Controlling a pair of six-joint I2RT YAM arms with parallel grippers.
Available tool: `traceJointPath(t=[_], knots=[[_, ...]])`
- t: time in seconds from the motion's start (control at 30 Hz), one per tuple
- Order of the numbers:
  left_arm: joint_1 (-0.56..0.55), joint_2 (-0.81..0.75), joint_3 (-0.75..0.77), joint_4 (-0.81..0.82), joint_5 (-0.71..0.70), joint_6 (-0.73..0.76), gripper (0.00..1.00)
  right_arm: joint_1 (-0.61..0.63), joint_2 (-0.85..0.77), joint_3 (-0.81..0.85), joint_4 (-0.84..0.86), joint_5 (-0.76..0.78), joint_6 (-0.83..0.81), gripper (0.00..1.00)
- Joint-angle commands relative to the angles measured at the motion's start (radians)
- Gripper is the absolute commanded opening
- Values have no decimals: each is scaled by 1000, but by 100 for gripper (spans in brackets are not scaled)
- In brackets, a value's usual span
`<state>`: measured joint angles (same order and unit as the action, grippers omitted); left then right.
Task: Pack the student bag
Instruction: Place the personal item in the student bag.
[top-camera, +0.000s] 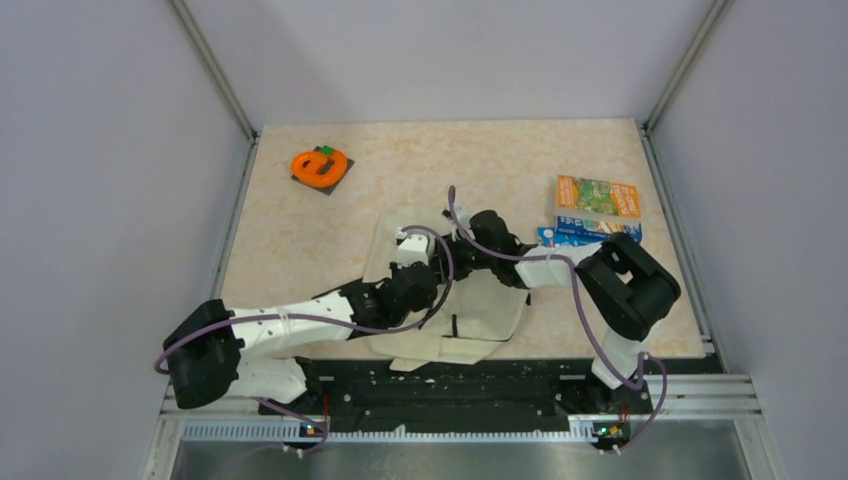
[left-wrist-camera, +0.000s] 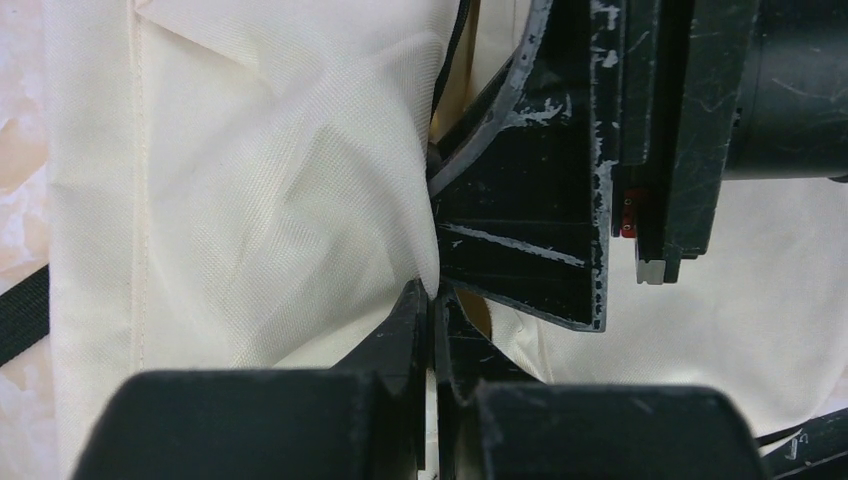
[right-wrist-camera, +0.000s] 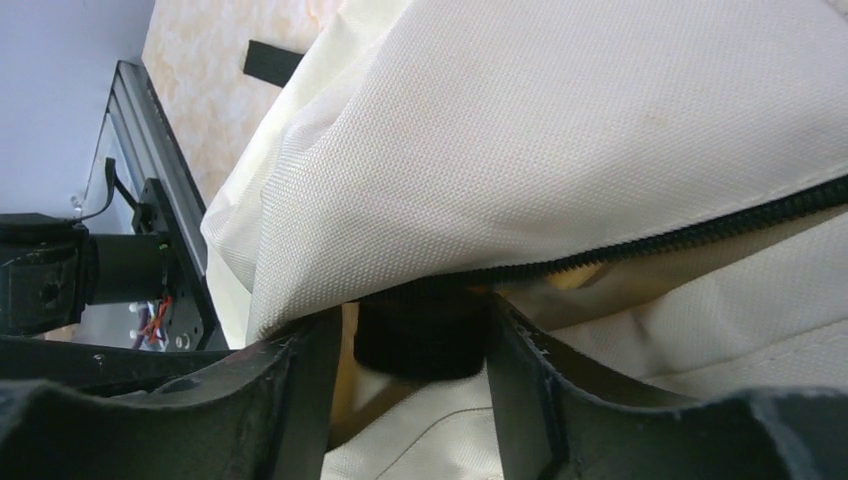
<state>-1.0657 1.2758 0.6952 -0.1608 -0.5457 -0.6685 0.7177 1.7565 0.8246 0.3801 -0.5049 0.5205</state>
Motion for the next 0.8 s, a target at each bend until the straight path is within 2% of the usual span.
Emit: traceJointPath(t=[0.0, 0.17, 0.4, 0.43, 0.5, 0.6, 0.63, 0.7, 0.77], knots=[[6, -46, 5, 40, 32, -39, 0, 2, -86, -4, 86, 5, -10, 57], [14, -68, 4, 19, 32, -38, 0, 2, -138, -32, 19, 43, -43, 65], [19, -78, 8, -13, 26, -20, 2, 3, -225, -69, -43, 103, -65, 63], [19, -79, 11, -22, 25, -13, 6, 3, -244, -75, -53, 107, -68, 63], [19, -91, 13, -44, 26, 2, 21, 3, -300, -94, -75, 132, -75, 64], [17, -132, -2, -52, 57, 38, 56, 3, -389, -129, -125, 203, -79, 65], [17, -148, -7, -53, 80, 50, 63, 2, -421, -140, -146, 232, -79, 66], [17, -179, -25, -45, 145, 82, 70, 3, -480, -166, -177, 281, -74, 67], [16, -201, -49, -29, 225, 111, 73, 3, -532, -200, -192, 309, -72, 67]])
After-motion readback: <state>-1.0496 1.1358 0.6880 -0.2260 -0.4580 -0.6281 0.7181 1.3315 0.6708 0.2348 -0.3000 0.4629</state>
